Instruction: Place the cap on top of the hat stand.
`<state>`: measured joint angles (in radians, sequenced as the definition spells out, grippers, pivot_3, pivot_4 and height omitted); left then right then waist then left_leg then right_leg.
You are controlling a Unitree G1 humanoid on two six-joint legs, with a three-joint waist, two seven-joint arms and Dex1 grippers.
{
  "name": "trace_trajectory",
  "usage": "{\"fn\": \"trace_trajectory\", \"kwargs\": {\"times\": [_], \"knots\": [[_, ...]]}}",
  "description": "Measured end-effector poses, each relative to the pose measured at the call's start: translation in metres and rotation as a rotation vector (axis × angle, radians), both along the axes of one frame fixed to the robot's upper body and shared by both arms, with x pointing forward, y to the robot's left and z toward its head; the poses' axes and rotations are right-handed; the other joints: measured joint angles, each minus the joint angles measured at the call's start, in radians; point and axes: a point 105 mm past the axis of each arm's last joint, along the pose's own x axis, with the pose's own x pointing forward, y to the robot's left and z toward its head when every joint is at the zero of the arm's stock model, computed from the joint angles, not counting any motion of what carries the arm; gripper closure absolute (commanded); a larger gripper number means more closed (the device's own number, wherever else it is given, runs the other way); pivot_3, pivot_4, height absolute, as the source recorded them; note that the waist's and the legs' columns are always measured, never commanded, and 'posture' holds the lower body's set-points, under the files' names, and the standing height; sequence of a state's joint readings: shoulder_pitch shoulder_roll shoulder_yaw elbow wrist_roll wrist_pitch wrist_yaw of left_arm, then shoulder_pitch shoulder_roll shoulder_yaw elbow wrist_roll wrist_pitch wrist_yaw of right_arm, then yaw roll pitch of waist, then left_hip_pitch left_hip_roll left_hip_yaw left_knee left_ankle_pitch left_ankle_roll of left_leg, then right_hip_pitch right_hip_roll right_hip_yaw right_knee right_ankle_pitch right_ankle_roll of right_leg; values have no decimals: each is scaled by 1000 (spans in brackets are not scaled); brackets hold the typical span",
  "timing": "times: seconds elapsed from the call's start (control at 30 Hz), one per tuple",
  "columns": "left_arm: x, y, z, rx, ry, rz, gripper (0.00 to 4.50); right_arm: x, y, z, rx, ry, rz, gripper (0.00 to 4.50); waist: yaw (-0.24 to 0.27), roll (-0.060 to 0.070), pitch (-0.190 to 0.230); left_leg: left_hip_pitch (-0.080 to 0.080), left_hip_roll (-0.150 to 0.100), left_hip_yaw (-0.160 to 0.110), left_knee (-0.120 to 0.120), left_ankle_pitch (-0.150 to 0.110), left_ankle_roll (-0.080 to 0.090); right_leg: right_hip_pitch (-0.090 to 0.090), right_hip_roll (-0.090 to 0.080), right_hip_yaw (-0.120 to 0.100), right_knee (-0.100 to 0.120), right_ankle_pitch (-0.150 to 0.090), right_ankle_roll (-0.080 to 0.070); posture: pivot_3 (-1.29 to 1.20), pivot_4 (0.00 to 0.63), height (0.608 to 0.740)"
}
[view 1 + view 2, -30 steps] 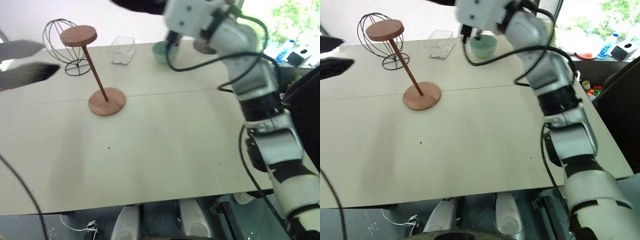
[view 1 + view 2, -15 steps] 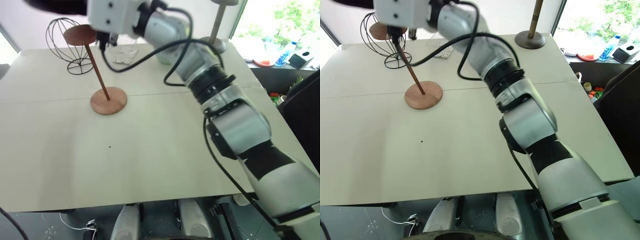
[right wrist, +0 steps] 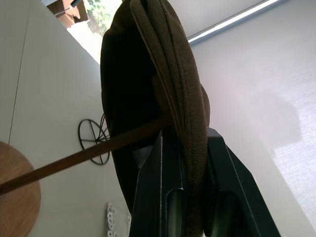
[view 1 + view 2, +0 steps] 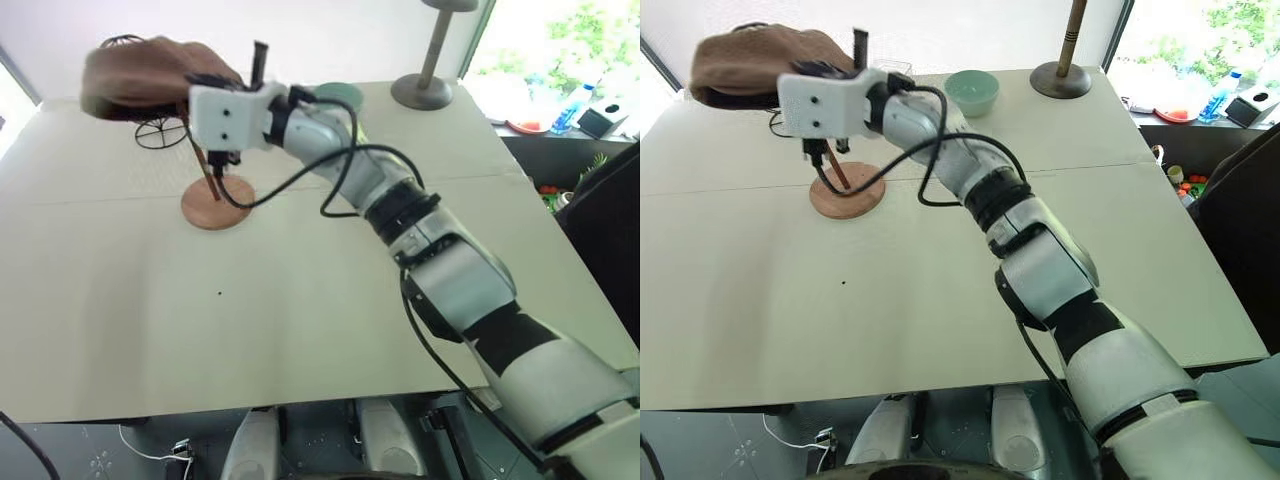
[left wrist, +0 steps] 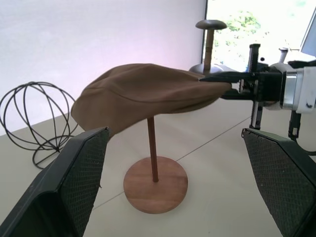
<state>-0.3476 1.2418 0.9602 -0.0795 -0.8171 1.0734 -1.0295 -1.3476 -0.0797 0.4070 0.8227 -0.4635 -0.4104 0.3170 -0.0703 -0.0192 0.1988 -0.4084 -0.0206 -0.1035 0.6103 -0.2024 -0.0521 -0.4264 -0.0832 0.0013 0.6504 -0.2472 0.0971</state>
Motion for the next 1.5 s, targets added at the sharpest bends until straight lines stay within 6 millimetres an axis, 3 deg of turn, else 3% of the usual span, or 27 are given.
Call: {"fn": "trace_trajectory", "kwargs": {"times": [0.17,0.27,0.43,0.6,0.8,0.97,1.07,1.13,1.3,1.5], "knots": [[15,-12,-4,18,20,-41,0,-13,-5,-9,-17,-25,11,4475,0,0,0,0,0,0,0,0,-1,0,0,0,1,0,0,0,150,740],[26,-21,-12,26,52,-73,0,-16,-3,-11,-19,-10,8,3271,-2,0,0,0,1,0,1,0,-1,0,1,0,1,1,-1,0,150,740],[36,-34,-13,46,58,-123,0,-20,4,-12,-25,11,25,748,-1,0,0,0,1,0,1,1,-1,0,2,0,1,1,-1,0,150,740],[43,-48,-19,81,85,-194,0,-42,-4,-18,-68,21,129,748,5,-1,0,0,1,0,1,1,-1,1,2,0,1,1,-1,0,150,740],[42,-72,-24,197,121,-335,0,-47,-52,-35,-148,123,132,748,4,-1,0,0,1,0,2,1,-1,1,1,0,1,1,-1,0,150,740],[46,-92,-21,323,73,-398,0,-55,-135,-32,-136,435,132,748,18,-1,0,0,1,1,3,1,-1,2,1,0,-1,1,-1,0,150,740],[52,-98,-27,519,-8,-356,0,-62,-181,-13,-33,728,107,11,21,1,1,0,2,3,2,0,0,2,1,1,-1,1,-2,0,150,740],[56,-101,-37,616,-29,-346,0,-66,-198,3,46,863,104,11,20,1,2,1,3,4,2,0,0,2,2,1,-1,-1,-4,0,150,740],[63,-115,-40,829,-177,-291,0,-93,-213,40,134,1127,192,11,28,2,2,0,4,5,2,0,1,1,2,1,-2,-2,-5,0,150,740],[78,-122,-51,993,-291,-164,0,-100,-216,49,188,1227,240,11,28,2,2,0,3,11,3,0,1,1,1,6,-3,0,-3,0,150,740]]}}
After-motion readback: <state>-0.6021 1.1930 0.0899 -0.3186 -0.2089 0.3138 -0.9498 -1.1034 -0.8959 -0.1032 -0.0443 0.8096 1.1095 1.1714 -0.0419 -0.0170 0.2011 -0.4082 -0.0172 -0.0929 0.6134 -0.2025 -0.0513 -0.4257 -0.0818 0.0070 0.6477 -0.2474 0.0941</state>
